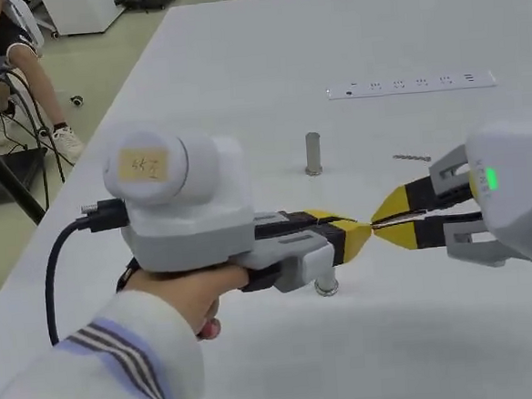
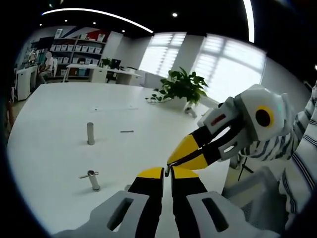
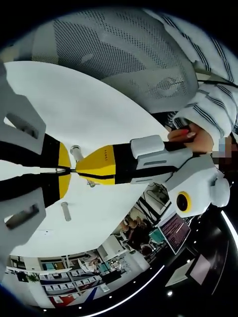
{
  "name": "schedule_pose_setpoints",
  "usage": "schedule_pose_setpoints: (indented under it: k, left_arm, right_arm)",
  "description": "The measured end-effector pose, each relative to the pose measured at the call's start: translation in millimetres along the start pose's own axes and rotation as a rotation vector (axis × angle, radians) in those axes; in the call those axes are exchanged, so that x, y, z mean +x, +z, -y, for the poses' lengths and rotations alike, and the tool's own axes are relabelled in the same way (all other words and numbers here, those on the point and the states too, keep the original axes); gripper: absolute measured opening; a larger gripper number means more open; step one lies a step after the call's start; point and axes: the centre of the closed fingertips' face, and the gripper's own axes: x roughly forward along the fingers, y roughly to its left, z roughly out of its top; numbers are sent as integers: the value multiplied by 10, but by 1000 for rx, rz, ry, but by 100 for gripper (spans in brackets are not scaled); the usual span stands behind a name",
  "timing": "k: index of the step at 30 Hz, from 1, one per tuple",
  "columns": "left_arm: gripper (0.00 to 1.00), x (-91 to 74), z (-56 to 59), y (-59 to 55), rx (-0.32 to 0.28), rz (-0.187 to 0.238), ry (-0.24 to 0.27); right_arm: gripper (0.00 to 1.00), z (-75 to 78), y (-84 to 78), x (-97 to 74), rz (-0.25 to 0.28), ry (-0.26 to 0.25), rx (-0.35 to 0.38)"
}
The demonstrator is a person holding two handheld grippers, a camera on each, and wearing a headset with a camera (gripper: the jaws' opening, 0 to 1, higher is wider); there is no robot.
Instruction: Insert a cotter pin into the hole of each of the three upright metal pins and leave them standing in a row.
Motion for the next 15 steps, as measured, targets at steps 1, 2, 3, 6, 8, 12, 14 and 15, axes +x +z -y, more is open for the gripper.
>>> schedule_pose_setpoints:
  k: [1, 2, 3, 6, 8, 12, 14, 15]
  left_arm:
    - [1, 1, -1, -5, -2, -2, -1]
    - [1, 0, 0, -9, -1, -3, -2]
    - [1, 1, -1, -13, 2, -5, -2]
    - [0, 1, -2, -19, 4, -8, -2]
    - [0, 3, 0, -15, 2, -5, -5]
    - [0, 3, 8, -13, 13, -6, -15]
    - [0, -1, 12, -11, 11, -5, -16]
    - [0, -4, 11, -9, 12, -4, -16]
  right_arm:
    - [0, -5, 2, 2, 0, 2, -1]
    - [0, -8, 7, 6, 2, 2, 0]
    - [0, -10, 12, 7, 3, 2, 1]
    - [0, -20, 22, 14, 4, 4, 0]
    - [0, -23, 32, 15, 7, 6, 2]
    - [0, -25, 50, 14, 11, 5, 0]
    - [0, -24, 59, 11, 12, 4, -4]
    - [0, -23, 61, 10, 12, 3, -5]
